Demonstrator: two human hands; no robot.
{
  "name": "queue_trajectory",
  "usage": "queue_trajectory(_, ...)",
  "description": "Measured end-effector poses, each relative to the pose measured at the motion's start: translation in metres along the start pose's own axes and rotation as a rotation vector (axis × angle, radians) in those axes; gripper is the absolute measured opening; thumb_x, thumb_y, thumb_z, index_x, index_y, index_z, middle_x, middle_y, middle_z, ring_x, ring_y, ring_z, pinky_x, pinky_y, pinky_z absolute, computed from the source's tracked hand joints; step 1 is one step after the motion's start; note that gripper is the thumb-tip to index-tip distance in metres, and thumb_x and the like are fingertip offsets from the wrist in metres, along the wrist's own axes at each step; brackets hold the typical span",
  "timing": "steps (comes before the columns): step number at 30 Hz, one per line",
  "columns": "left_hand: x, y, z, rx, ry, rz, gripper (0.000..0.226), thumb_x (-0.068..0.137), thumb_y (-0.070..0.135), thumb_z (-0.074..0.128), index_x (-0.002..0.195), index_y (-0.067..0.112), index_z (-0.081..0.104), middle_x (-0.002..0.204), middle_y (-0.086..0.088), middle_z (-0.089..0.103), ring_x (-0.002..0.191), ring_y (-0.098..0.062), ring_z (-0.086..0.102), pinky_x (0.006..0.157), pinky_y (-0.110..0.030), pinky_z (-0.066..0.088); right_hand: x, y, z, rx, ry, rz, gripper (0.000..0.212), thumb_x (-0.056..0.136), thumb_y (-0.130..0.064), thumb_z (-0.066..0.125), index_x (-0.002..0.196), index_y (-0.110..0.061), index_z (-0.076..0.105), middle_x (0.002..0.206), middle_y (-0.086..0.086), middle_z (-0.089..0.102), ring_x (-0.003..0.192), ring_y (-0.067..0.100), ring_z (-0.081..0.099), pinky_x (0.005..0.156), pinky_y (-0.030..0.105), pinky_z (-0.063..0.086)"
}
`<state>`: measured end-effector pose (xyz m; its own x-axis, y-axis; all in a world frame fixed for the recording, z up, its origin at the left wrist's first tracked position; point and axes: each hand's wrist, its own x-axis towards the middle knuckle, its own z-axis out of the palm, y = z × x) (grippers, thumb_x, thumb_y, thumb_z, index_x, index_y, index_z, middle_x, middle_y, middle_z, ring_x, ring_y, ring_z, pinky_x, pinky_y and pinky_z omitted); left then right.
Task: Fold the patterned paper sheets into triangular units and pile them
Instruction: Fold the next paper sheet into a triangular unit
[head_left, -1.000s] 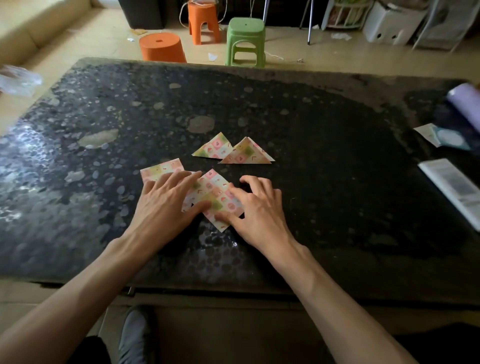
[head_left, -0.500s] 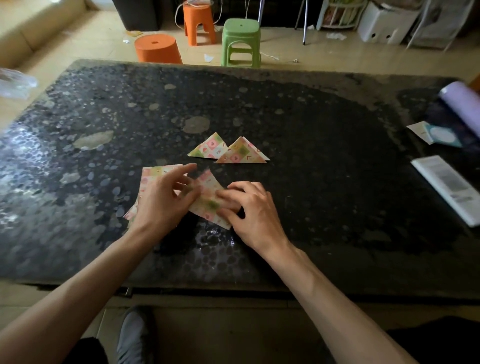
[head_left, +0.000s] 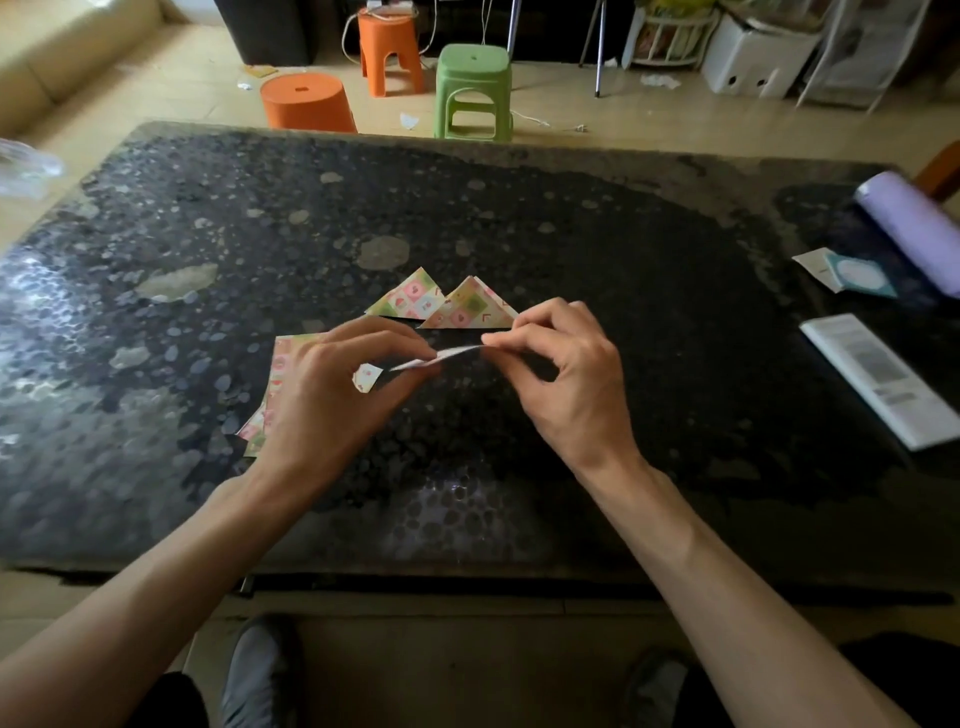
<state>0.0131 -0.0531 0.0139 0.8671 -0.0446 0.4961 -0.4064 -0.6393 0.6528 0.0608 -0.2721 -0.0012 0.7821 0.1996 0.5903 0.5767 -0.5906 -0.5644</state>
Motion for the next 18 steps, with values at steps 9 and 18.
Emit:
queue_trajectory(9, -0.04, -0.027, 0.02, 0.308, -0.322, 0.277, 0.014, 0.094, 0.029, 0.071, 0.104, 0.026, 0.08, 0.109, 0.009, 0.072, 0.097, -0.013, 0.068, 0.08, -0.039, 0.056, -0.042, 0.016, -0.031, -0.248, -0.347, -0.196, 0.008, 0.087, -0.022, 0.079, 0.094, -0.02, 0.08, 0.099, -0.007, 0.065, 0.096, 0.014, 0.057, 0.081, 0.036, 0.046)
queue_trajectory(18, -0.054, -0.025, 0.024, 0.372, -0.414, 0.32, 0.036, 0.107, 0.045, 0.046, 0.115, 0.027, 0.076, 0.115, 0.007, 0.07, 0.105, -0.014, 0.066, 0.084, -0.038, 0.055, -0.058, 0.018, -0.033, -0.183, -0.61, -0.042, 0.019, 0.088, -0.04, 0.074, 0.105, -0.031, 0.077, 0.102, -0.018, 0.061, 0.093, 0.003, 0.055, 0.085, 0.029, 0.048)
